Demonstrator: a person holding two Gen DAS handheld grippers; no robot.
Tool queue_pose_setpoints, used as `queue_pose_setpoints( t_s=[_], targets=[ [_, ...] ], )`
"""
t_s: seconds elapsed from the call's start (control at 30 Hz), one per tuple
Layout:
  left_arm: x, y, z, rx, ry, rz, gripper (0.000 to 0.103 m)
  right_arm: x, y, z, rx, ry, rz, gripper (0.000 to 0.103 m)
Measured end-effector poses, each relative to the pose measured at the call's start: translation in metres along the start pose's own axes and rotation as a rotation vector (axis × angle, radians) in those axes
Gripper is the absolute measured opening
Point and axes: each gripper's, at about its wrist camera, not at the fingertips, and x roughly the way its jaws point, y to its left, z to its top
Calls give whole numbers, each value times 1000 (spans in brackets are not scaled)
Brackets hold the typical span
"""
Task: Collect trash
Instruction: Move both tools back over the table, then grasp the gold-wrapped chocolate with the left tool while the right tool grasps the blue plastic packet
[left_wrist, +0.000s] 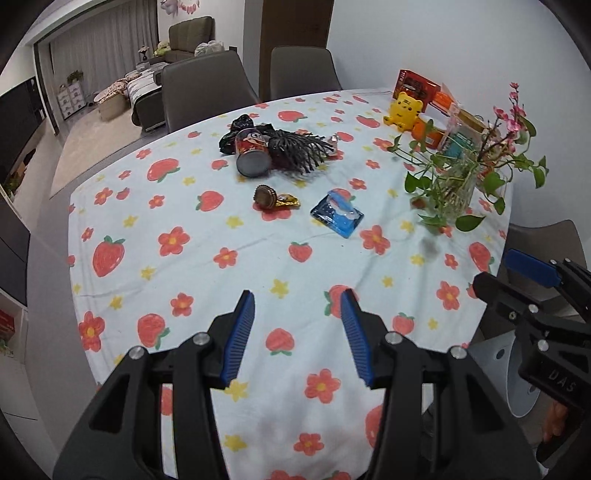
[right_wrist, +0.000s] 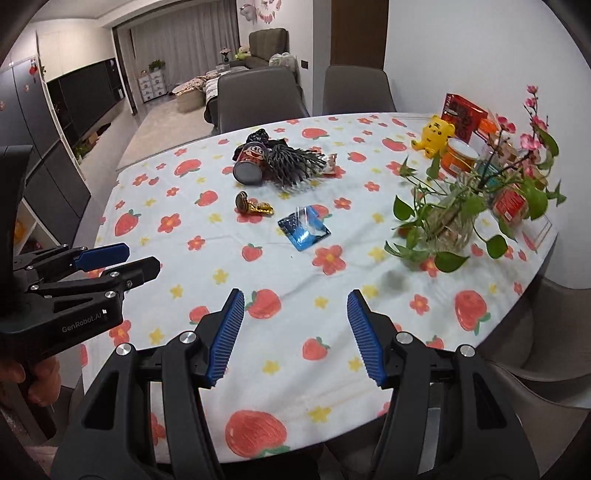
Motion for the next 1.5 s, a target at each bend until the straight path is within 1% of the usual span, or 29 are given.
queue_pose_setpoints(
  t_s=[0.2, 0.37, 0.47, 0.63, 0.83, 1.03, 1.1, 1.13, 1.17, 1.2, 1.23, 1.3, 1.33, 1.37, 1.4, 1.5],
  targets=[
    [22, 17, 23, -38, -1, 17, 49, 37, 7, 35, -36, 17, 25, 56],
    [57, 26, 48, -67, 19, 45, 49, 85, -2, 60, -37, 52, 61, 56],
    [88, 29, 60, -70, 35, 49, 49, 121, -10, 71, -39, 79, 64, 56],
    [142, 36, 75, -87, 93, 69, 49, 177, -25, 81, -29, 130, 63, 56],
    [187, 40, 91, -80, 126, 80, 49, 230, -33, 83, -24, 194, 60, 56],
    [224, 43, 103, -63, 154, 86, 49, 260, -29, 76, -59, 241, 57, 56],
    [233, 44, 105, -65, 162, 80, 47, 266, -28, 74, -65, 256, 62, 55],
    [237, 46, 106, -66, 166, 75, 46, 267, -27, 73, -77, 245, 52, 54],
    [240, 47, 106, -66, 168, 69, 42, 267, -25, 74, -94, 242, 46, 50],
    [243, 48, 106, -67, 169, 62, 40, 268, -23, 75, -108, 240, 47, 49],
    [246, 48, 106, -67, 170, 53, 34, 269, -23, 76, -109, 240, 47, 48],
    [247, 48, 108, -54, 158, 51, 27, 270, -23, 78, -116, 240, 51, 48],
    [247, 47, 109, -47, 155, 46, 25, 268, -22, 79, -125, 227, 42, 36],
    [248, 47, 110, -43, 154, 40, 22, 267, -22, 80, -130, 225, 46, 28],
    [248, 47, 111, -42, 154, 34, 19, 268, -23, 81, -121, 234, 51, 28],
    [246, 49, 112, -44, 147, 23, 16, 268, -27, 82, -97, 239, 61, 28]
  ],
)
